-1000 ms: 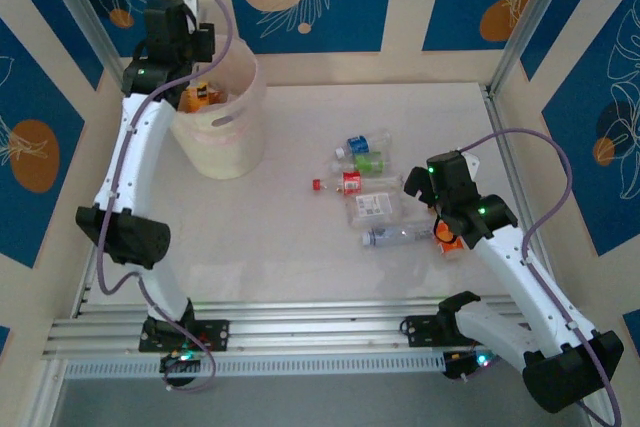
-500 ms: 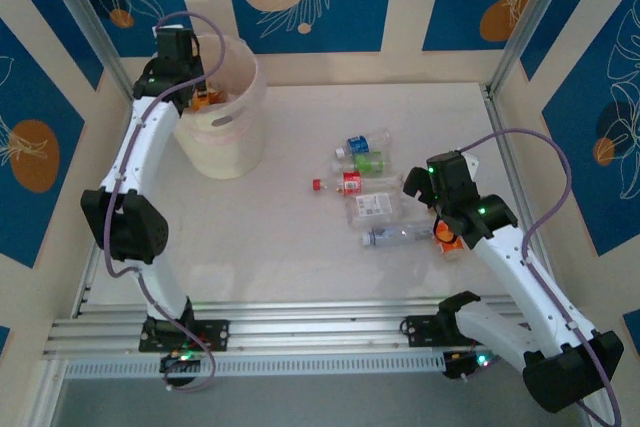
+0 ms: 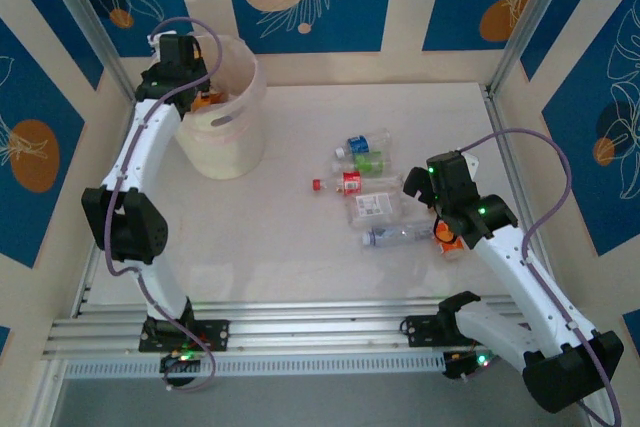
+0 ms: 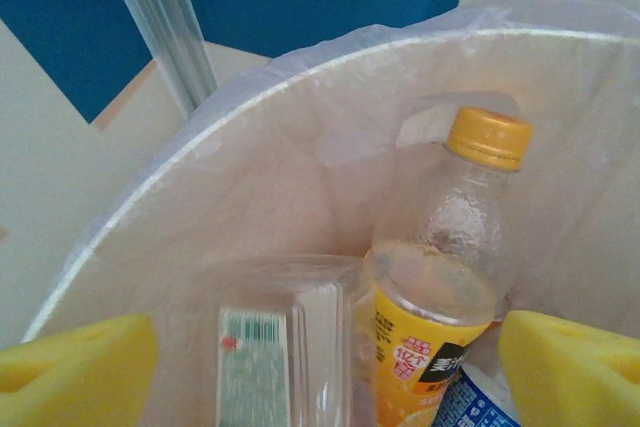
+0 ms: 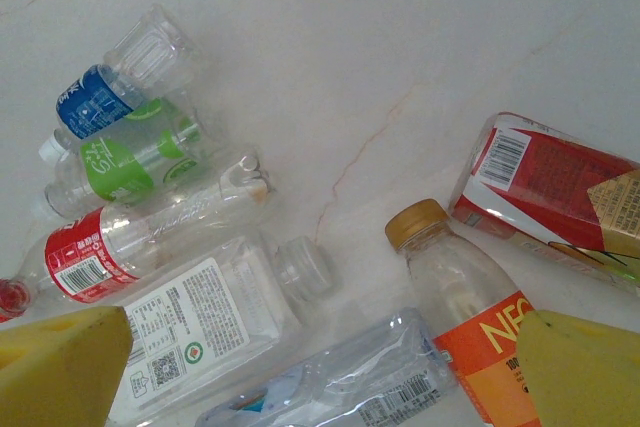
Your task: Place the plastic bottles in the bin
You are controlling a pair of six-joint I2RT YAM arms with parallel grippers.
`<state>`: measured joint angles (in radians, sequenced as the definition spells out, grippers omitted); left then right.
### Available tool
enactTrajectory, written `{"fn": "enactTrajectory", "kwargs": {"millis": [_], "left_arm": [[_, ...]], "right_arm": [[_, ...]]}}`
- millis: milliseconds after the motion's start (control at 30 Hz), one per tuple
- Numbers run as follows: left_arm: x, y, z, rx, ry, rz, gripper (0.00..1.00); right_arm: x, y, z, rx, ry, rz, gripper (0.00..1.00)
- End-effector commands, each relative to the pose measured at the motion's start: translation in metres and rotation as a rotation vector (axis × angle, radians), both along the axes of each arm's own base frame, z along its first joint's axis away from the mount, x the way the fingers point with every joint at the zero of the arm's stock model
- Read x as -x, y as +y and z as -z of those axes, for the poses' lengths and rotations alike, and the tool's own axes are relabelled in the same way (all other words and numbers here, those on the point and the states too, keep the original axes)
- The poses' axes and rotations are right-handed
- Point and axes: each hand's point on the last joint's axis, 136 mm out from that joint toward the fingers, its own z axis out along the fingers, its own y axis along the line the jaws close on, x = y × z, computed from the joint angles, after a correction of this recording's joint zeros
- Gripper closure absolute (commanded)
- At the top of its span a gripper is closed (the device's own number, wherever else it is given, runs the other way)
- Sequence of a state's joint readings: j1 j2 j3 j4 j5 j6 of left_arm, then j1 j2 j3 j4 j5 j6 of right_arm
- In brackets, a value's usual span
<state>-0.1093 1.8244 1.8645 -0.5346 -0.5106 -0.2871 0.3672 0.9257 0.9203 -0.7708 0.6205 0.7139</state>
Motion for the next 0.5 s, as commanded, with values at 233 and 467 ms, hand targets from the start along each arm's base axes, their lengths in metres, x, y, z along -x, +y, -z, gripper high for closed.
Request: {"fn": "enactTrajectory", "kwargs": {"millis": [233,467], "left_arm": [[0.002,0.003,-0.031,0.023,-0.037,0.021,0.07],[0.014,-0.026,-0.063,0.112,-0.092,0.168,0.01]], "right_arm": [[0.000,0.003,-0.005,-0.016,-0.023,-0.012,0.01],[-0.003,0.007,-0.003,-0.029,-0.012,-0.017,0.01]]}}
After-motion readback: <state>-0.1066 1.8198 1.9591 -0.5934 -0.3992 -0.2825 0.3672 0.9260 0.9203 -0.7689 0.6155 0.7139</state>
